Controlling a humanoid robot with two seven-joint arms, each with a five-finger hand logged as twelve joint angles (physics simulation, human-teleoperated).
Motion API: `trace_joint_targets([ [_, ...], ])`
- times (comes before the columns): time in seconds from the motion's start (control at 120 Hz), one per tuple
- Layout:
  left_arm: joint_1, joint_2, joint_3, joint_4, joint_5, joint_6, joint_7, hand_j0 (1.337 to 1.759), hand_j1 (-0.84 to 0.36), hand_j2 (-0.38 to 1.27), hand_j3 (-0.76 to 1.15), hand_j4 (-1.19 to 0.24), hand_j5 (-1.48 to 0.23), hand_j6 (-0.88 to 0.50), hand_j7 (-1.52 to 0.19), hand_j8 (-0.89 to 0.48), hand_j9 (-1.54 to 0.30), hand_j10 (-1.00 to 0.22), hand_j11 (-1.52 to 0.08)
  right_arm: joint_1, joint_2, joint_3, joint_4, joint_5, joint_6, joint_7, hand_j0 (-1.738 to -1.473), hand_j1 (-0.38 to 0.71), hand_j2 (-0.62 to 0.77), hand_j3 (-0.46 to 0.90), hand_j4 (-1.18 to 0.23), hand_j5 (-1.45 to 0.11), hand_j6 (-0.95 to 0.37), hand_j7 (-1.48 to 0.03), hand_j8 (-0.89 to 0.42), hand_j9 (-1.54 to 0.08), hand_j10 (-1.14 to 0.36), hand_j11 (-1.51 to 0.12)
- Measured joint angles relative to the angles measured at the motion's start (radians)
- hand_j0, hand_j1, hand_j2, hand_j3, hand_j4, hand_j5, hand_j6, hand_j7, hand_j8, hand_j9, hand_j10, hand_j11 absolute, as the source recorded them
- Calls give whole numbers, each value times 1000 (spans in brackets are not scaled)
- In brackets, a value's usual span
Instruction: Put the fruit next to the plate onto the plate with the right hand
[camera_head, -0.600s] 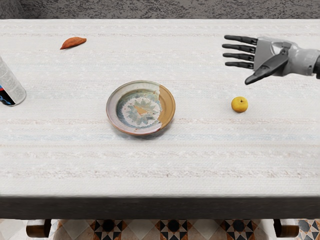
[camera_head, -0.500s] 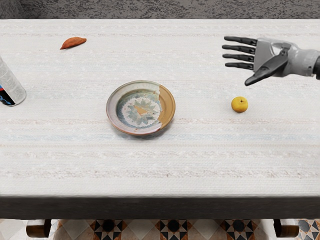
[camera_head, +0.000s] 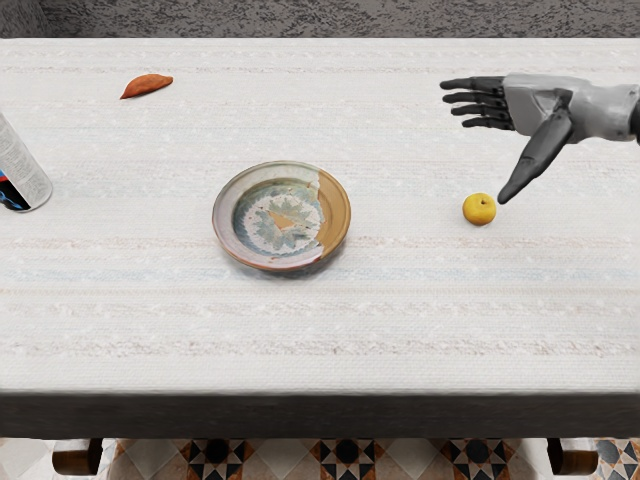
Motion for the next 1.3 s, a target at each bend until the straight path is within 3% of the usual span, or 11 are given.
trace_joint_targets([
  [0.125,-1,0,0,0,0,0,0,1658,349,0,0,0,0,-1,0,0,0,0,0,-9,-41,-21,115,-104,-112,7,-1658,-307,-6,0,-38,-48,-39,-48,-38,-48,-38,-48],
  [0.308,-1,0,0,0,0,0,0,1658,349,0,0,0,0,-1,0,0,0,0,0,-17,-55,-74,184,-189,-277,3,-1658,-249,-15,0,-88,-111,-89,-111,-88,-111,-87,-111],
  [0.517,-1,0,0,0,0,0,0,1658,349,0,0,0,0,-1,0,0,0,0,0,-39,-46,-120,220,-258,-428,-105,-1658,-195,-23,0,-134,-170,-136,-169,-135,-170,-134,-169],
  [0.833,-1,0,0,0,0,0,0,1658,349,0,0,0,0,-1,0,-1,0,0,0,-43,-28,-140,283,-347,-505,-210,-1658,-71,-43,0,-239,-305,-241,-305,-240,-305,-238,-305],
  [1.3,-1,0,0,0,0,0,0,1658,349,0,0,0,0,-1,0,0,0,0,0,-50,43,-281,283,-496,-709,-228,-1658,-18,-51,0,-283,-363,-286,-362,-284,-363,-283,-363],
])
